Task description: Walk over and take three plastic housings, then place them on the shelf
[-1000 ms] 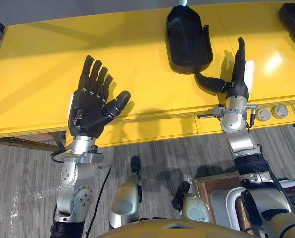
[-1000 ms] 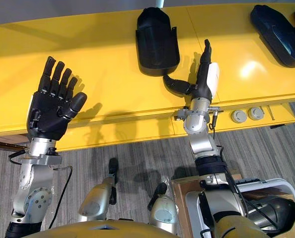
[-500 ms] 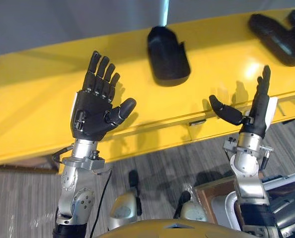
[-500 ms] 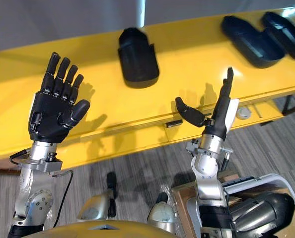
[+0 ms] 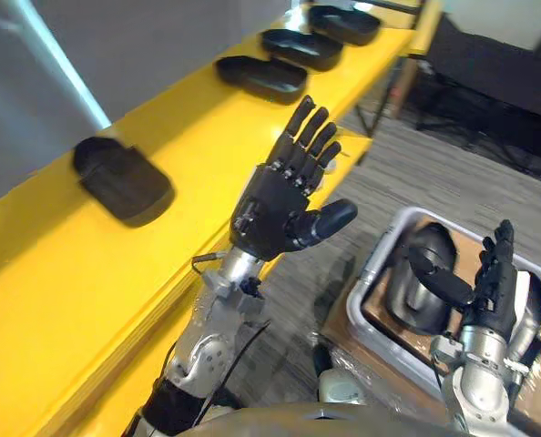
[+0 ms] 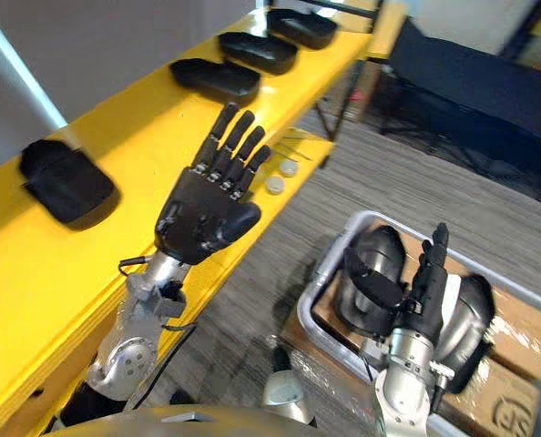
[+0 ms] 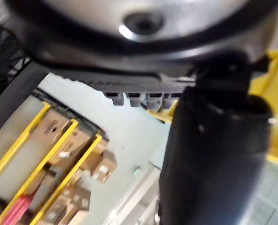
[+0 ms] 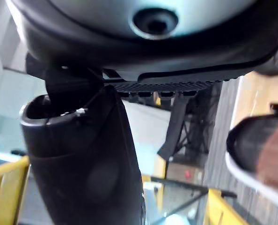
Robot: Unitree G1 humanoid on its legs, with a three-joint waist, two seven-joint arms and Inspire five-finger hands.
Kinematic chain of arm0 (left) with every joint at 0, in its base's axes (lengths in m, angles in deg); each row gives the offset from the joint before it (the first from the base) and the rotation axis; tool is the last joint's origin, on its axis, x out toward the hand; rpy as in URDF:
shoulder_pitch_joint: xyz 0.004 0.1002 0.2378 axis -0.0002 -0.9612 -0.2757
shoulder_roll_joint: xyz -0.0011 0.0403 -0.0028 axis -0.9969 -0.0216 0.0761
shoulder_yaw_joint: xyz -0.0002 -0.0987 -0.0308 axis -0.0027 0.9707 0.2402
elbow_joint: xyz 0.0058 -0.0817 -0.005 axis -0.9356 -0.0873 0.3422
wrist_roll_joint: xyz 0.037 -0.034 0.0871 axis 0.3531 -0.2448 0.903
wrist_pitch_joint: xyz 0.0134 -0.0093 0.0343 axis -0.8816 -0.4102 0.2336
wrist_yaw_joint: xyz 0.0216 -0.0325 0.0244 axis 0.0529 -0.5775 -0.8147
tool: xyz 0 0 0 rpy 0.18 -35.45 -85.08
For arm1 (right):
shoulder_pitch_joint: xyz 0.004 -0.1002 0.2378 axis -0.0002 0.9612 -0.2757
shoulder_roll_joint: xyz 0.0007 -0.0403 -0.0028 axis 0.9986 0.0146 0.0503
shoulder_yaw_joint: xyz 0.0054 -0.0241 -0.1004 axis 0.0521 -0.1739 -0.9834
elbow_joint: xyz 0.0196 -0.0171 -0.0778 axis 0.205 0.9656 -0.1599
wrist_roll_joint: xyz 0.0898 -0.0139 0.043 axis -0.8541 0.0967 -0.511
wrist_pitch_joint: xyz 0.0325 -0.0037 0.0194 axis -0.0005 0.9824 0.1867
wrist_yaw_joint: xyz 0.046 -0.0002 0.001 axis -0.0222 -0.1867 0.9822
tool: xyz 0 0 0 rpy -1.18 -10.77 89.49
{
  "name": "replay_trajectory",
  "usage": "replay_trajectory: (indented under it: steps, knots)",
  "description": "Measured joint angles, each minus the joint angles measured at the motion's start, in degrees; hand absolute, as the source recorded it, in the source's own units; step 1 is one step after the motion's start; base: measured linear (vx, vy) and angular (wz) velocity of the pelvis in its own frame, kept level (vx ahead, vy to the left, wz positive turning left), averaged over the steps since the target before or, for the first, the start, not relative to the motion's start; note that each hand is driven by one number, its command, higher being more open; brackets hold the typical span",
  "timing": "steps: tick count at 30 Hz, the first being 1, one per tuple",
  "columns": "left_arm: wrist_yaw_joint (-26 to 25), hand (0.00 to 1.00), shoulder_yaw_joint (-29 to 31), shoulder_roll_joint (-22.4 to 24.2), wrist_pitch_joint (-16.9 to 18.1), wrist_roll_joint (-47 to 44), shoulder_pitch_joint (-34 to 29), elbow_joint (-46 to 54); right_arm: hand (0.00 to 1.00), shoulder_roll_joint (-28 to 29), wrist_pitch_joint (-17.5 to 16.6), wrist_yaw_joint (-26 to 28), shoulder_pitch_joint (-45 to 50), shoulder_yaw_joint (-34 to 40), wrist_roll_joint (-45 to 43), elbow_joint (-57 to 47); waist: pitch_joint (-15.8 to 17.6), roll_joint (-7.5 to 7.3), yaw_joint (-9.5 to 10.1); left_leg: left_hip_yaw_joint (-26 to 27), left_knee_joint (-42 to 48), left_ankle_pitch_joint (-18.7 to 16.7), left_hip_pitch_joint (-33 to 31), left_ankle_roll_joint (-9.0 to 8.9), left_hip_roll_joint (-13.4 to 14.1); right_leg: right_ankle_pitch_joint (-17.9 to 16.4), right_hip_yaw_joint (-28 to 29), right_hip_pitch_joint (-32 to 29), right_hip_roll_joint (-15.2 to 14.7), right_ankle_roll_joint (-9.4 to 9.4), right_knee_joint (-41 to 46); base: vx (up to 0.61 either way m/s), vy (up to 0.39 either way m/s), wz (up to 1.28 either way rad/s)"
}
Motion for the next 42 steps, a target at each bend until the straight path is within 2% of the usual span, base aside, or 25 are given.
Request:
replay_trajectory:
  steps: [3,5,7,9,11,17,20,21,22,23,24,26,27,28,30,32,33,34,35,36,37,38,40,41,42]
  knots:
    - [-3.10,1.00,-2.44,0.03,0.03,2.84,1.96,-0.45,1.00,0.05,-0.04,2.02,0.53,-0.43,-7.58,0.14,0.00,-0.06,-0.80,1.71,1.63,-1.29,-0.05,-0.52,1.33,0.81,2.82,-1.16,1.68,-0.47,-0.64,0.04,-0.082,-0.62]
    - [-4.76,1.00,-2.37,-0.04,0.05,3.85,1.92,-0.52,1.00,-0.01,-0.18,3.81,0.05,-1.24,-8.98,0.13,0.01,-0.07,-0.49,-1.82,5.80,-4.29,-1.47,0.12,2.19,1.25,4.64,-1.49,2.26,-0.91,-0.66,0.01,-0.074,-0.56]
    - [-8.19,1.00,-1.27,-0.03,0.05,5.36,1.24,-0.69,1.00,-0.95,-0.78,7.69,-2.37,-3.42,-10.79,0.93,-0.04,0.79,1.85,-16.39,14.30,-12.64,-4.37,2.52,2.62,1.62,9.22,-1.83,3.81,-1.00,-0.73,-0.02,-0.006,-1.15]
    - [-10.34,1.00,-0.24,-0.54,0.05,5.72,-0.40,-0.72,1.00,-3.22,-1.92,10.23,-5.64,-5.96,-11.71,3.48,-0.67,2.34,3.11,-24.05,18.13,-16.73,-5.46,1.43,2.44,1.78,11.95,-1.98,5.19,-0.67,-0.75,-0.03,0.093,-0.95]
    - [-10.81,1.00,1.04,-0.90,0.04,5.77,-3.76,-0.67,1.00,-4.46,-2.57,11.76,-8.20,-7.51,-12.03,7.18,-1.13,3.02,3.94,-24.94,19.77,-18.40,-5.66,0.62,1.63,2.06,12.68,-1.94,4.78,-0.27,-0.77,-0.01,0.099,-0.22]
    - [-8.47,1.00,7.11,-2.76,-0.03,8.38,-11.18,2.21,1.00,-4.35,-2.64,11.97,-6.42,-7.98,-14.39,10.11,-0.07,2.59,6.55,-26.17,21.64,-19.08,-4.60,1.36,-0.87,2.45,12.67,-1.80,2.95,0.46,2.04,-0.02,0.127,-0.03]
    - [-6.78,1.00,7.11,-2.73,-0.98,8.59,-12.18,6.43,1.00,-2.39,-4.01,12.00,-5.40,-8.44,-14.24,10.11,2.11,1.07,6.72,-24.11,21.91,-19.88,-1.53,2.34,-2.16,2.72,12.71,-0.91,2.34,1.46,3.88,-0.14,0.122,-0.53]
    - [-4.74,1.00,6.99,-3.18,-2.09,8.62,-12.03,7.77,1.00,-1.00,-5.49,12.20,-5.67,-8.97,-14.41,10.10,3.64,0.04,7.03,-21.53,23.14,-20.69,-0.47,3.79,-2.92,5.57,9.75,-1.36,1.67,3.79,4.29,-0.26,0.087,-0.79]
    - [-4.55,1.00,6.77,-3.27,-2.59,8.74,-11.90,7.81,1.00,-1.04,-5.66,12.50,-6.08,-9.21,-14.84,10.19,3.83,0.14,7.04,-20.41,23.22,-20.63,-0.55,4.14,-2.42,7.98,8.29,-1.63,1.59,4.08,3.23,-0.31,0.055,-0.83]
    - [-4.47,1.00,6.59,-2.98,-2.86,9.28,-11.82,7.66,1.00,-1.17,-5.93,12.74,-6.62,-9.60,-15.00,10.43,4.28,1.26,7.20,-18.83,23.03,-20.57,-0.81,5.02,-1.80,7.77,6.44,-2.28,1.29,3.98,4.01,-0.33,0.020,-0.61]
    - [-3.68,1.00,6.45,-3.27,-3.89,9.91,-11.67,6.76,1.00,-2.15,-7.05,12.76,-7.60,-11.07,-15.94,11.12,4.20,1.56,7.19,-17.10,22.11,-19.27,-1.55,6.08,-1.78,0.93,-0.19,-5.96,0.33,-1.75,15.21,-0.28,0.014,-0.47]
    - [-2.31,1.00,6.46,-3.28,-4.06,9.81,-11.73,5.01,1.00,-3.32,-8.32,12.28,-10.43,-12.60,-15.89,14.53,4.22,2.30,7.49,-16.92,19.97,-17.00,-2.33,6.54,-1.34,-5.38,-4.92,-8.18,-2.59,-4.89,27.67,-0.19,0.010,-0.19]
    - [-1.74,1.00,6.45,-3.27,-4.06,9.81,-11.77,4.39,1.00,-3.43,-8.90,11.59,-11.41,-13.18,-15.81,16.10,4.08,2.75,7.80,-17.12,19.41,-16.26,-2.85,6.56,-1.06,-6.81,-5.61,-8.32,-3.87,-5.52,30.72,-0.12,-0.090,-0.01]
    - [0.11,1.00,6.32,-3.26,-3.92,9.83,-11.85,3.24,1.00,-3.34,-10.25,8.94,-14.21,-14.92,-15.61,20.08,4.11,3.42,8.58,-17.39,18.87,-14.65,-4.71,6.07,0.01,-8.69,-6.74,-8.06,-7.68,-6.40,35.94,-0.09,-0.137,0.00]
    - [1.38,1.00,6.35,-3.29,-3.76,9.80,-11.94,2.61,1.00,-3.13,-10.34,6.34,-16.43,-16.86,-14.44,23.00,4.00,3.59,10.12,-17.42,18.51,-12.93,-6.90,5.20,1.19,-8.92,-7.49,-7.21,-12.17,-6.77,37.85,-0.06,-0.207,-0.07]
    - [2.50,1.00,6.43,-3.44,-3.77,7.53,-12.00,1.06,1.00,-1.86,-10.30,4.32,-18.06,-19.75,-13.45,24.90,3.82,3.02,11.63,-16.86,19.28,-10.07,-9.06,2.26,3.79,-8.57,-8.07,-4.32,-17.93,-6.42,35.83,-0.04,-0.351,-0.27]
    - [2.47,1.00,6.47,-3.47,-3.92,6.48,-11.99,0.60,1.00,-1.52,-10.21,4.30,-18.17,-20.38,-13.51,24.98,3.62,2.68,11.55,-16.74,19.93,-9.70,-9.71,1.71,4.69,-8.22,-8.10,-3.40,-18.62,-5.90,34.03,-0.03,-0.446,-0.47]
    - [2.43,1.00,6.65,-3.53,-4.50,3.36,-11.98,0.04,1.00,-0.74,-9.60,4.44,-18.58,-21.09,-13.48,24.97,3.47,1.79,11.57,-16.19,20.83,-8.79,-10.22,0.16,6.74,-6.96,-8.22,-1.15,-18.94,-3.82,27.43,-0.05,-0.531,-0.57]
    - [2.39,1.00,7.08,-3.92,-5.19,1.18,-11.88,-0.15,1.00,0.43,-8.99,4.52,-18.33,-21.12,-13.43,24.84,2.48,-0.12,11.33,-15.78,20.91,-7.50,-10.89,-2.01,8.33,-3.48,-10.00,0.69,-18.25,1.25,18.97,-0.06,-0.578,-0.60]
    - [2.27,1.00,6.99,-3.82,-5.46,0.17,-11.64,-0.86,1.00,0.38,-8.34,4.58,-18.05,-20.74,-13.30,24.82,2.05,-0.44,11.04,-15.97,20.75,-6.89,-11.18,-3.10,9.16,-6.90,-11.56,1.84,-17.42,6.05,17.74,-0.07,-0.749,-0.60]
    - [1.31,1.00,6.73,-2.81,-6.85,-1.61,-11.46,-2.34,1.00,-0.70,-6.54,4.83,-17.26,-18.93,-12.07,24.79,1.61,0.45,10.36,-16.63,20.13,-5.30,-11.45,-2.88,12.14,-11.37,-13.68,1.96,-14.56,8.44,16.76,-0.05,-0.715,-0.37]
    - [0.60,1.00,4.72,-1.01,-8.27,-1.94,-11.76,-4.49,1.00,-2.38,-5.29,5.18,-14.97,-15.85,-11.34,24.78,1.35,2.15,8.95,-17.93,19.19,-2.49,-11.79,-0.56,14.76,-13.20,-14.64,2.11,-11.44,7.46,16.84,-0.04,-0.657,-0.29]
    - [0.51,1.00,0.94,-0.80,-10.69,-1.59,-12.78,-5.10,1.00,-3.93,-4.77,5.31,-10.54,-10.08,-11.44,24.63,1.19,2.63,7.16,-19.16,19.44,1.09,-11.43,2.50,15.55,-14.20,-14.94,3.35,-9.92,5.57,17.32,0.00,-0.324,-0.07]
    - [0.68,1.00,-0.13,-0.84,-11.20,-1.48,-12.96,-4.78,1.00,-4.45,-4.73,5.15,-9.06,-8.27,-11.47,24.23,1.21,2.60,7.05,-19.97,19.52,-0.11,-10.96,0.91,14.71,-14.31,-14.56,3.53,-9.88,5.35,17.34,0.01,-0.191,-0.55]
    - [1.69,1.00,-1.25,-0.87,-11.32,-1.51,-13.86,-2.86,1.00,-5.44,-4.72,5.12,-7.19,-5.36,-11.47,23.13,1.21,2.61,7.04,-20.40,19.46,-3.05,-9.65,-1.05,11.65,-14.45,-12.70,2.74,-9.37,4.30,17.20,0.00,-0.076,-0.77]
